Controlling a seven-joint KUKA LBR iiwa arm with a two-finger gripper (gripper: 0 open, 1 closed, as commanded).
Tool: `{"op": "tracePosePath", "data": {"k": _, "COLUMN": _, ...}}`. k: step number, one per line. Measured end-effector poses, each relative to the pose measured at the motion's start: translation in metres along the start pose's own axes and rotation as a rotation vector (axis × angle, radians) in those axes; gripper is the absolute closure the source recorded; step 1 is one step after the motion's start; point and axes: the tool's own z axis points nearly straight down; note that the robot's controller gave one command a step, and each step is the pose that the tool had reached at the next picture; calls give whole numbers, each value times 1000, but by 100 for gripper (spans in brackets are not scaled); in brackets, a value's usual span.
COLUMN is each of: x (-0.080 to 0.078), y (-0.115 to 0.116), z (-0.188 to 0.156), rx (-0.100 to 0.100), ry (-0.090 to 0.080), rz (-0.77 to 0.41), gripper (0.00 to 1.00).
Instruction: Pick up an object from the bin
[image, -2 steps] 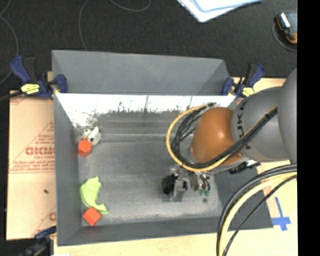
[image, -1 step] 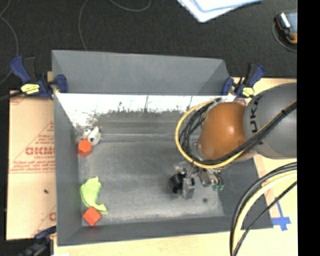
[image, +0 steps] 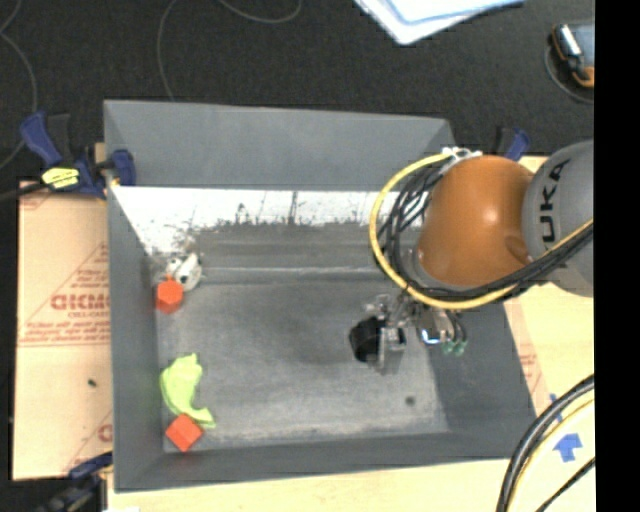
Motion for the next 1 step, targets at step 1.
{"op": "tracePosePath", "data": {"k": 1, "x": -13, "y": -12, "z": -179, "rx": 2, "ry": -9, "rz": 88, "gripper": 100}}
